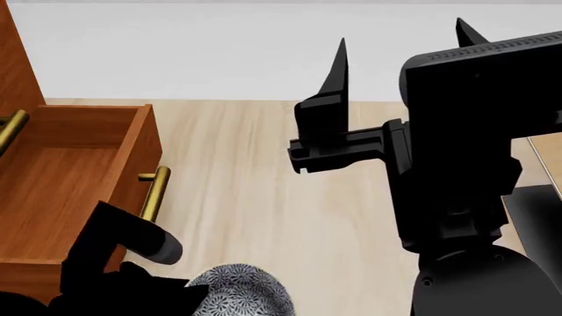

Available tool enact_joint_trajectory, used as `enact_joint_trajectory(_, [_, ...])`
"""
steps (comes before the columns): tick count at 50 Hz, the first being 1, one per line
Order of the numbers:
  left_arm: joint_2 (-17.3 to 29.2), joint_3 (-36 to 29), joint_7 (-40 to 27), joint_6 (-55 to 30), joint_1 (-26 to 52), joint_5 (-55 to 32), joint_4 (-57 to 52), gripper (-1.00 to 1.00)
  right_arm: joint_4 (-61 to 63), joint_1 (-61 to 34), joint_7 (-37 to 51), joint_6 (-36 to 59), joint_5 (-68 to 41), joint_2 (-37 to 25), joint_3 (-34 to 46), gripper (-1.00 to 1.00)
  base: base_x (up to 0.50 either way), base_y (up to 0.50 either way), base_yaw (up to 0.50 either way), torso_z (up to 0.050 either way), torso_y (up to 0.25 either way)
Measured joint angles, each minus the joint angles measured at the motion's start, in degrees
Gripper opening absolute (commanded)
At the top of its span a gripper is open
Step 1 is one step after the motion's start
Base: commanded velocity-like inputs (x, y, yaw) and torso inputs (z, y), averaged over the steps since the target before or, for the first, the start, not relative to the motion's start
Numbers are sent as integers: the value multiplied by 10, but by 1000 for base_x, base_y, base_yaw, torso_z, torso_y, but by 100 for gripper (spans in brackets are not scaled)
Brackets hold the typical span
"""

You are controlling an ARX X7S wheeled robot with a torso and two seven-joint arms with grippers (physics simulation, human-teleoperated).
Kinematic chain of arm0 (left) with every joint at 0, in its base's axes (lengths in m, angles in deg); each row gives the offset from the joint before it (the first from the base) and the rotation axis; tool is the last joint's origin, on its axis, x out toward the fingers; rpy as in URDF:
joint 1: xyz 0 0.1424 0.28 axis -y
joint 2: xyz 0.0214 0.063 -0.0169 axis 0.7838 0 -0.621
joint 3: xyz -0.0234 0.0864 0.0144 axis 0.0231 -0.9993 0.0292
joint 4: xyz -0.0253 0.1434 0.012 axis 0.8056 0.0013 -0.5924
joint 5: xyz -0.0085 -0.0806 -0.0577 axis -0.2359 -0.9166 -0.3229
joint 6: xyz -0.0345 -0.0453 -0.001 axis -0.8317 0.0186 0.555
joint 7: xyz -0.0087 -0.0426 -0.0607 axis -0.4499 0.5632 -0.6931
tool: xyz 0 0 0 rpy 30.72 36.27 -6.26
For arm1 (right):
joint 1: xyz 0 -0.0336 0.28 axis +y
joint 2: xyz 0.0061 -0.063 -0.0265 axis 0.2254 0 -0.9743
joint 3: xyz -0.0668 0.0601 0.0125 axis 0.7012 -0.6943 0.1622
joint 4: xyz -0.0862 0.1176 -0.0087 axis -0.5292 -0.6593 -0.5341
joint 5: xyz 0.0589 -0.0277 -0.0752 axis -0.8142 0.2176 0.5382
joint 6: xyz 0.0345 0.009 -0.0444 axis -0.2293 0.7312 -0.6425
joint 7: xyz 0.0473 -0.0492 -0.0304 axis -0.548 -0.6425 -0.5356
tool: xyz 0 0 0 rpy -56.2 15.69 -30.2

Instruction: Put the bowl in the bottom drawer of the cabinet.

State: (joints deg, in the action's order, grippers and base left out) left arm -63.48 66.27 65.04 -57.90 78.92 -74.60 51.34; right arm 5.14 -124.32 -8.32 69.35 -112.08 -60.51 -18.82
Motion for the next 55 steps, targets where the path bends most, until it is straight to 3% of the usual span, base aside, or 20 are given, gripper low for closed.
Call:
enact_joint_trajectory(33, [17, 33, -76, -10, 43, -43, -50, -100, 5, -2, 5, 4, -14, -4, -9, 100, 0, 0, 0, 0, 0])
enact_joint_trajectory(55, [42, 69, -169, -36, 105, -119, -74, -100, -1, -2, 7, -4, -19, -6, -6, 100, 0, 0, 0, 0, 0])
